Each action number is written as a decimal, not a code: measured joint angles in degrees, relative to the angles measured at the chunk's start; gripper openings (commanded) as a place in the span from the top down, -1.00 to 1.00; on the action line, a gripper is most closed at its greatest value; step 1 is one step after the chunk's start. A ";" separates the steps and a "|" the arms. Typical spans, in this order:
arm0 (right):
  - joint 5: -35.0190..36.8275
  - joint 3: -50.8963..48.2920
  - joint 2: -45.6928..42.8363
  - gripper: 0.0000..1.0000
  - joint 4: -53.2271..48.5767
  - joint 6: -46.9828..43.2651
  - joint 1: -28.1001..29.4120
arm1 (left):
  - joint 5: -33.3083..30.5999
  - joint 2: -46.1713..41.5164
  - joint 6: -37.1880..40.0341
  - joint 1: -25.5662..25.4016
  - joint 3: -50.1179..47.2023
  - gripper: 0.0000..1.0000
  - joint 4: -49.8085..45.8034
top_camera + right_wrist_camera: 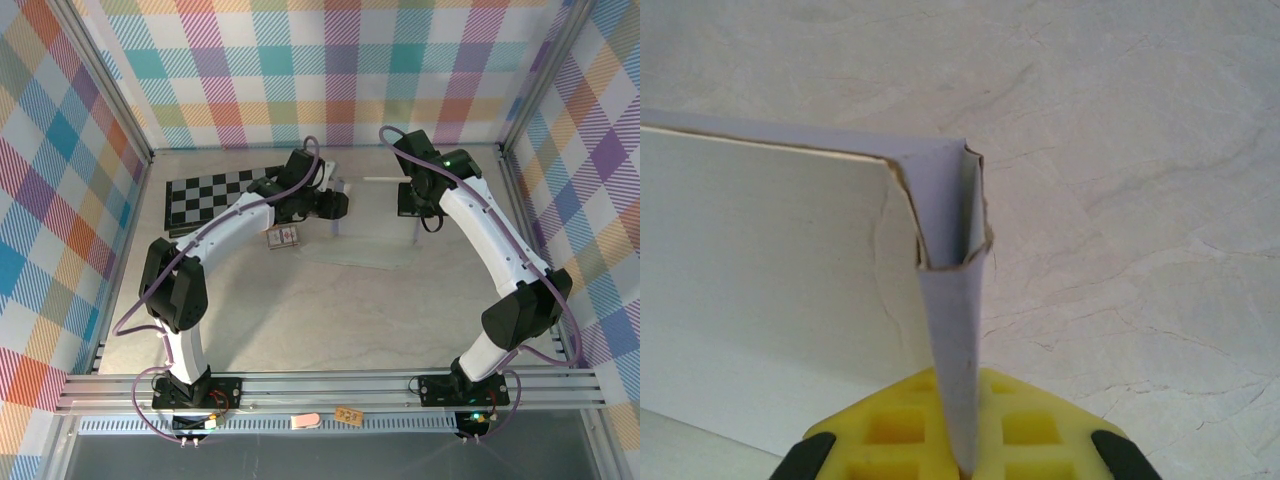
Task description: Fold the paper box
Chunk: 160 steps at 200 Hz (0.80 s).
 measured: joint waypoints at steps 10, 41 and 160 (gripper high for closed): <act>0.00 0.00 0.00 1.00 0.00 0.00 0.00 | -0.81 0.00 0.72 -0.57 -0.39 0.07 -0.09; 0.00 0.11 0.00 1.00 -0.04 0.00 0.00 | -2.54 -0.55 1.66 -1.64 -4.20 0.07 0.33; -0.24 0.20 0.00 1.00 -0.17 0.00 0.00 | -6.86 -0.42 1.14 -1.75 -2.12 0.34 2.21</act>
